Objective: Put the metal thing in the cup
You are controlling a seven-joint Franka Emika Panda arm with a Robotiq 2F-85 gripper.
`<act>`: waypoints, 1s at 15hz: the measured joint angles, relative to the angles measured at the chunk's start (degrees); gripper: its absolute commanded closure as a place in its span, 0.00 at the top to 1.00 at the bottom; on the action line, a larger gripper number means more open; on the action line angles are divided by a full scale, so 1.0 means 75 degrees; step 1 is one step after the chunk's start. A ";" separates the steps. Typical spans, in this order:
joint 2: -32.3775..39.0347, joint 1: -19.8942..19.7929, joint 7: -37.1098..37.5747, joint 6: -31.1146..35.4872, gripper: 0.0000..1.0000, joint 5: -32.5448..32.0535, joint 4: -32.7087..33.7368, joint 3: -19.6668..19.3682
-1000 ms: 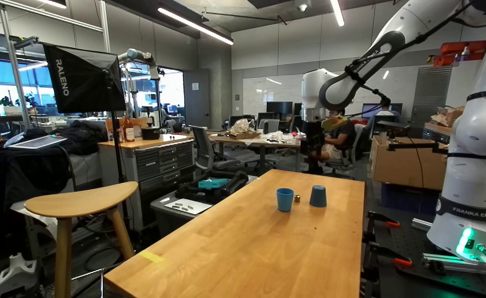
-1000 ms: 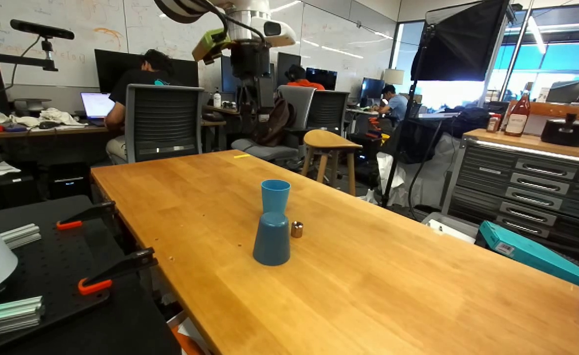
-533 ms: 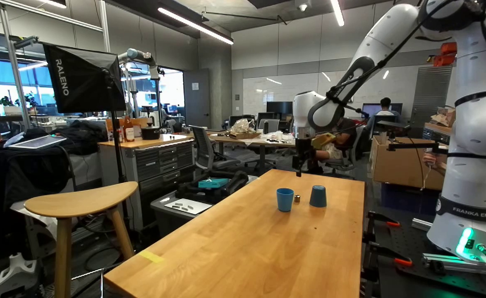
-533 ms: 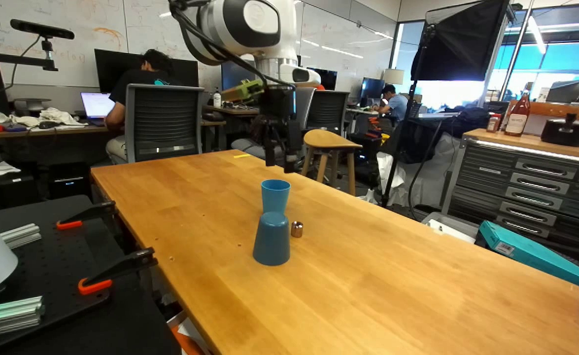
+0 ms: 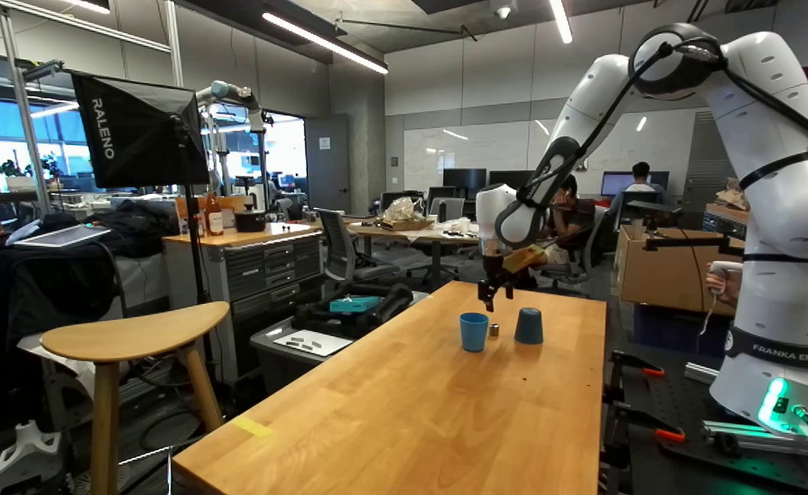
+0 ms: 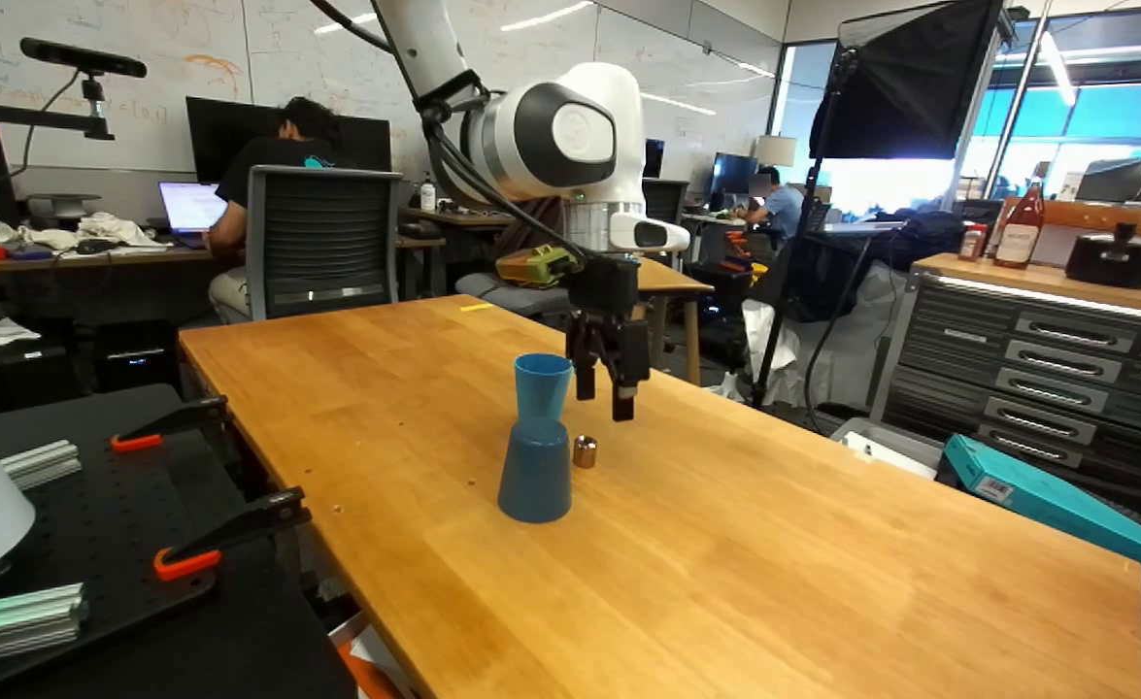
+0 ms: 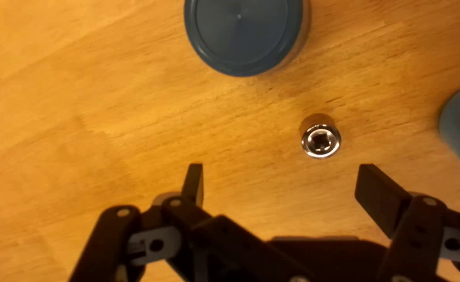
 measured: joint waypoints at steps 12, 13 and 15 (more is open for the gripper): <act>0.0728 0.1075 0.2406 0.0428 1.00 0.0411 0.0023 -0.0637; 0.0764 0.1101 0.2536 0.0428 1.00 0.0421 0.0023 -0.0652; 0.0833 0.1115 0.2756 0.0428 1.00 0.0450 0.0022 -0.0667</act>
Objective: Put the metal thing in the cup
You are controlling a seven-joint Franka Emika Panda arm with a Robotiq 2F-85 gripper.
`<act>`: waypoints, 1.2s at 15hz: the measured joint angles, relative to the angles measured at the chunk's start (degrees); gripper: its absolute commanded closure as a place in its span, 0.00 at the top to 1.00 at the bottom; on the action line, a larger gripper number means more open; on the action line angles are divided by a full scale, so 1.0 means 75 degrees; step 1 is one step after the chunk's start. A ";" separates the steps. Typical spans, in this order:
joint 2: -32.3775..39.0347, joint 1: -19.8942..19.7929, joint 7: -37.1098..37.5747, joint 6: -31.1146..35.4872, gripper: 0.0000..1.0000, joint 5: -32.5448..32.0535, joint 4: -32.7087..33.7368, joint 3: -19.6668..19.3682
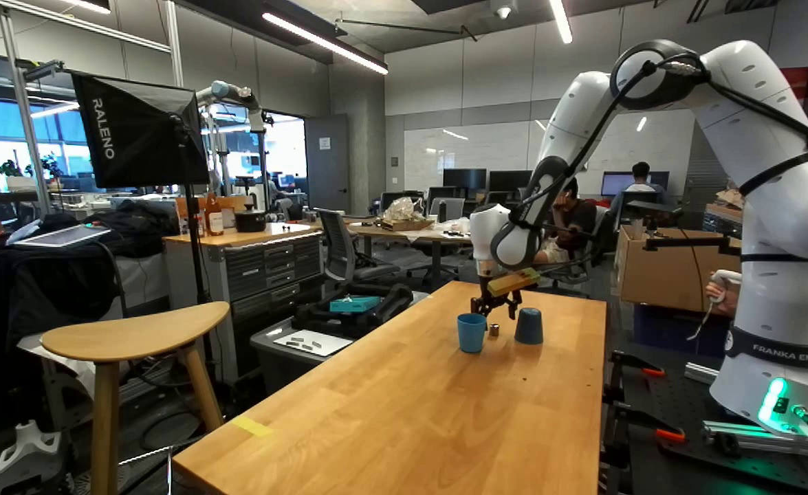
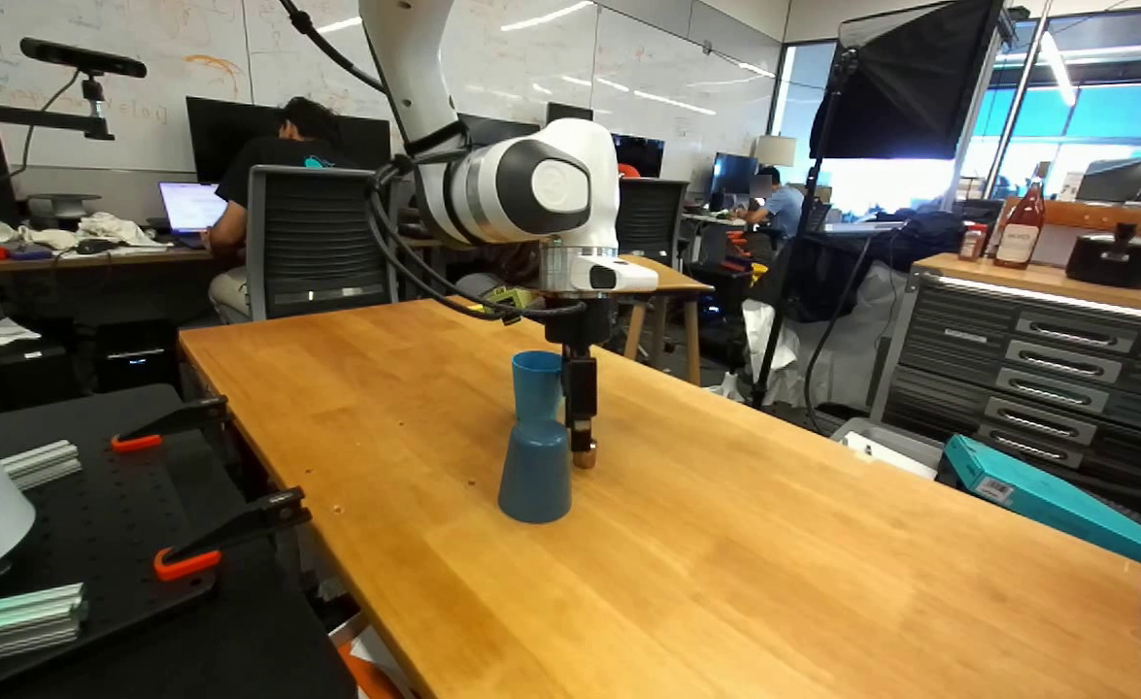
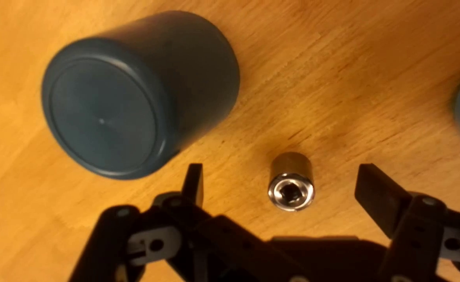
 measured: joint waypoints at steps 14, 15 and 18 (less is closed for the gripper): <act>0.0331 0.0080 0.1340 0.0101 0.44 0.0178 -0.0003 -0.0338; 0.0332 0.0089 0.1381 0.0101 0.50 0.0178 -0.0004 -0.0346; 0.0345 0.0092 0.1407 0.0092 0.74 0.0178 -0.0021 -0.0396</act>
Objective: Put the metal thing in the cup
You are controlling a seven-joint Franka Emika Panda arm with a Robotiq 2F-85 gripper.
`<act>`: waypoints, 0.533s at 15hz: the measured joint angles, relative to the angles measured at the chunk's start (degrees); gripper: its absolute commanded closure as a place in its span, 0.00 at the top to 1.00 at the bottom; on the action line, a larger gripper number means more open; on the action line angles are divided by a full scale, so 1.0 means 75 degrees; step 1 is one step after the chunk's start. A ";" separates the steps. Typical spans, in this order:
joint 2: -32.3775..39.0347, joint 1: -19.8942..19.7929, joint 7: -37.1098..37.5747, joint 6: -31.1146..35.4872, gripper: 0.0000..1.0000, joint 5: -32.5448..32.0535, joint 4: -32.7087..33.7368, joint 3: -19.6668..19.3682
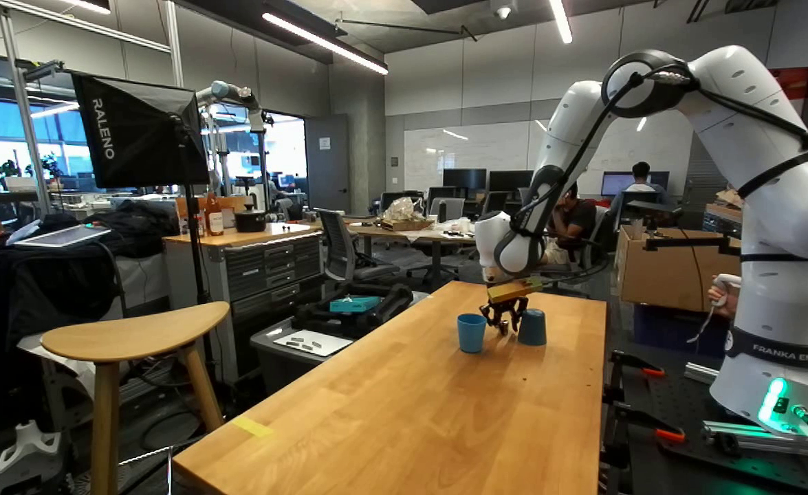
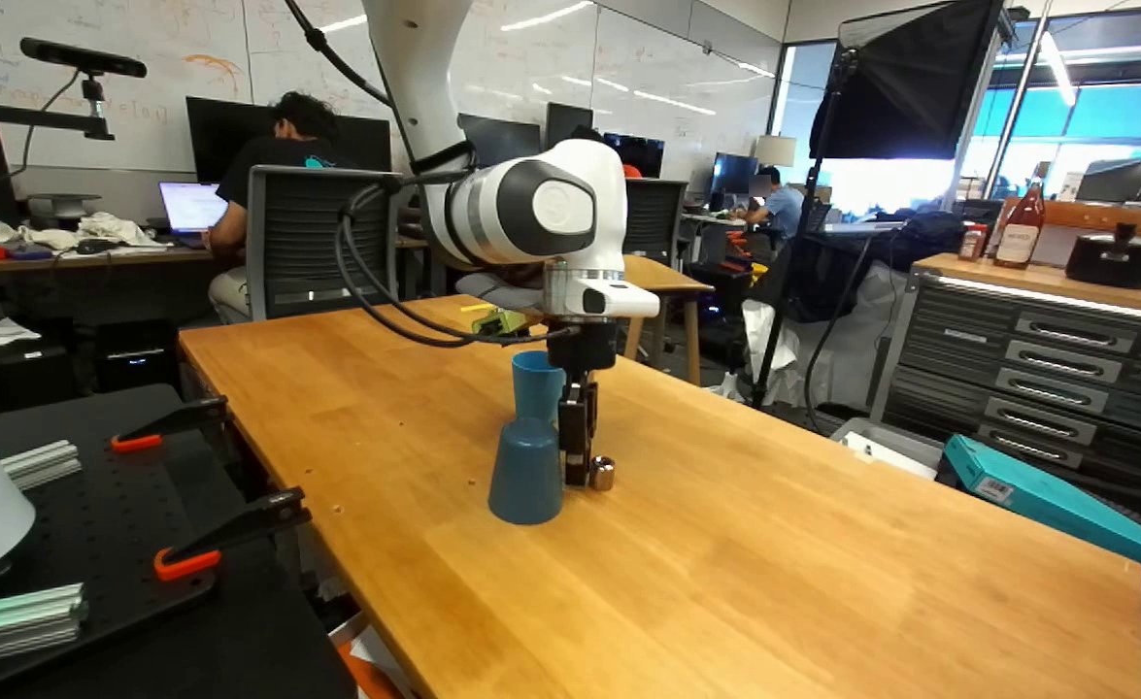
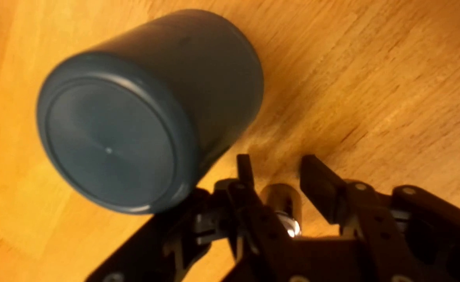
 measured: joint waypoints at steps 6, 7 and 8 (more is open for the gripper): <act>0.0007 -0.0018 0.0015 -0.0005 1.00 0.0039 0.0015 -0.0082; 0.0010 -0.0020 0.0049 -0.0005 1.00 0.0066 0.0022 -0.0102; 0.0011 -0.0024 0.0093 -0.0005 1.00 0.0086 0.0029 -0.0119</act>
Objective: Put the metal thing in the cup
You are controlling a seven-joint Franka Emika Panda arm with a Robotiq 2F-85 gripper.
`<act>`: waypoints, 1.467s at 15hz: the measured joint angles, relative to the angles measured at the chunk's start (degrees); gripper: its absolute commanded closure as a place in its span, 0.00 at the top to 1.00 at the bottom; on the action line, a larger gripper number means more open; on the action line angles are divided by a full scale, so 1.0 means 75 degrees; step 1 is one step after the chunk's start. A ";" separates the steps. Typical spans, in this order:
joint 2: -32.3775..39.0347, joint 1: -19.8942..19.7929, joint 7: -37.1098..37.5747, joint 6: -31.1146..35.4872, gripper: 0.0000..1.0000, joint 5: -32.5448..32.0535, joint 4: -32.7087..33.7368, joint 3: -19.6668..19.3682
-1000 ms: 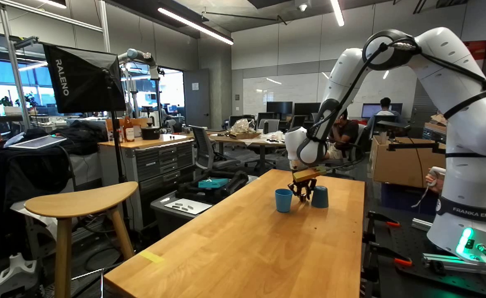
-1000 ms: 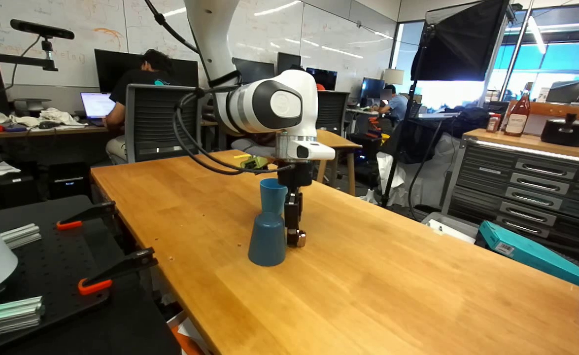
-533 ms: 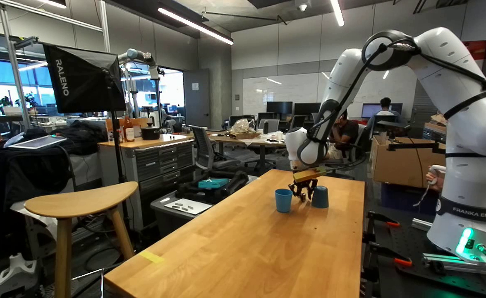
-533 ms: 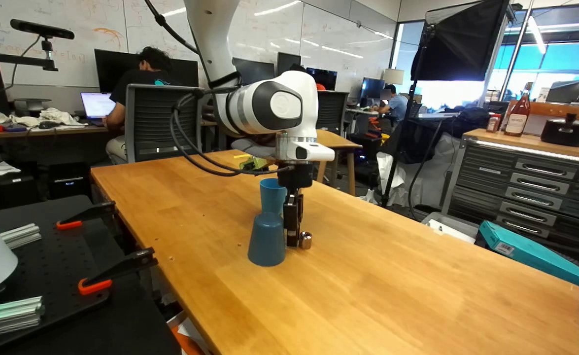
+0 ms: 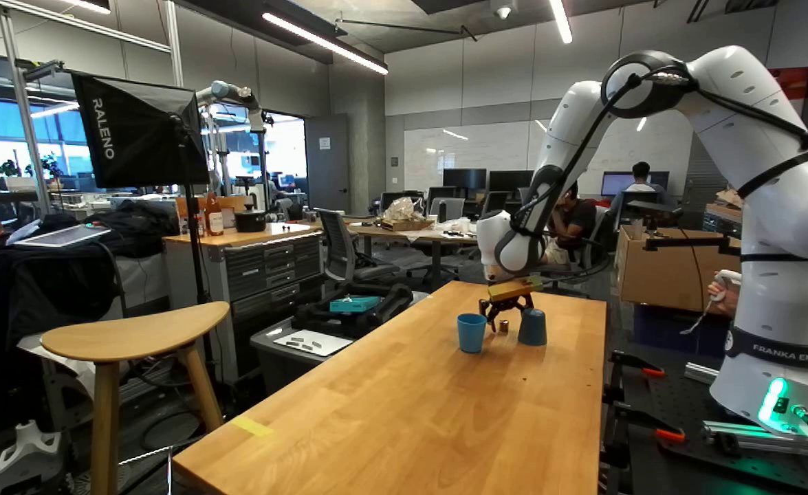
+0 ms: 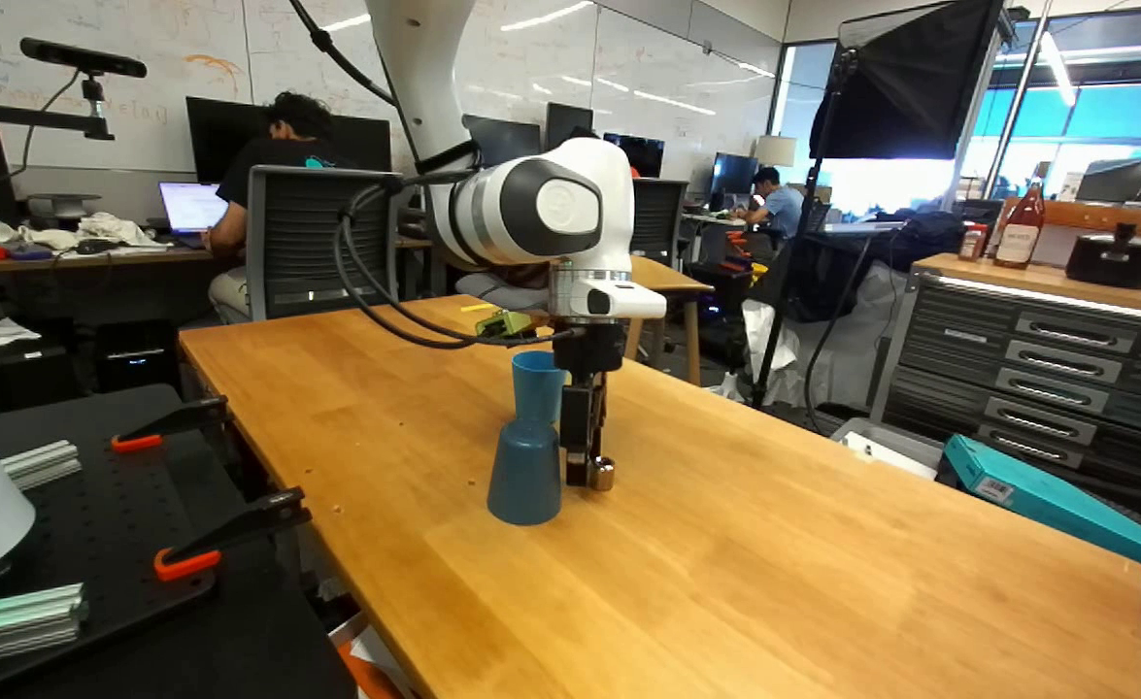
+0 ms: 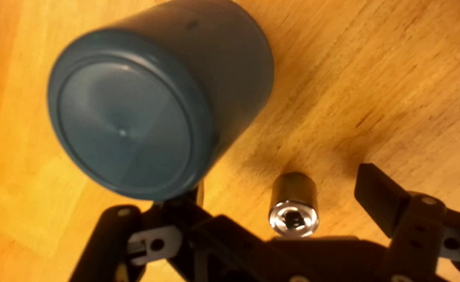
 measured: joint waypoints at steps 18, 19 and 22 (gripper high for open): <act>0.0239 -0.0001 0.1678 0.0075 0.12 0.0053 0.0261 -0.0335; 0.0240 -0.0001 0.1732 0.0075 0.12 0.0053 0.0259 -0.0339; 0.0240 -0.0001 0.1858 0.0072 0.11 0.0053 0.0257 -0.0340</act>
